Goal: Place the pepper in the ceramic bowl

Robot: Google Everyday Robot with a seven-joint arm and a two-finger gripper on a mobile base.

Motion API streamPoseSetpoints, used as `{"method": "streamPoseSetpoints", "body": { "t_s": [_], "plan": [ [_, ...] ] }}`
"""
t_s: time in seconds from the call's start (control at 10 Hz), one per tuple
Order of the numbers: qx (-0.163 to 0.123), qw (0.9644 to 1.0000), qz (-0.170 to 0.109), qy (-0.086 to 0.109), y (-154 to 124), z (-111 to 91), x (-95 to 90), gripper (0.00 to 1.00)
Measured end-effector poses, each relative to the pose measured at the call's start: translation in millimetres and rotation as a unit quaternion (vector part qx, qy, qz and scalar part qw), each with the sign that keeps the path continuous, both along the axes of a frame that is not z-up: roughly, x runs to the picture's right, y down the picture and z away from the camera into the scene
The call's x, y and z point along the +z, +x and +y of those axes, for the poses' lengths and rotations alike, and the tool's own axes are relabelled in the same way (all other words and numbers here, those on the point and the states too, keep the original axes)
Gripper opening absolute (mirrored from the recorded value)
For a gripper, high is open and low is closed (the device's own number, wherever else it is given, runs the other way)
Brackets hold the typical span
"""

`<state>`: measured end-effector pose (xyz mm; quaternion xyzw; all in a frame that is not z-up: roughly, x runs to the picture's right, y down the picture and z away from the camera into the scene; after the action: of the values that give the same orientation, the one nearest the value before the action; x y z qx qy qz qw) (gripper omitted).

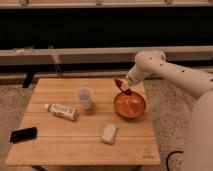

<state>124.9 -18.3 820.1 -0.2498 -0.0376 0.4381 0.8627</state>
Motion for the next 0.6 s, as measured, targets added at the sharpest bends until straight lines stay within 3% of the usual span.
{"method": "streamPoseSetpoints", "body": {
  "t_s": [0.2,0.3,0.6],
  "plan": [
    [0.016,0.9998,0.01,-0.003,23.4,5.3,-6.7,0.07],
    [0.007,0.9999,0.008,-0.002,30.5,8.7,-8.3,0.17],
    [-0.011,0.9999,0.0,0.005,15.0,1.5,-6.2,0.47]
  ]
}}
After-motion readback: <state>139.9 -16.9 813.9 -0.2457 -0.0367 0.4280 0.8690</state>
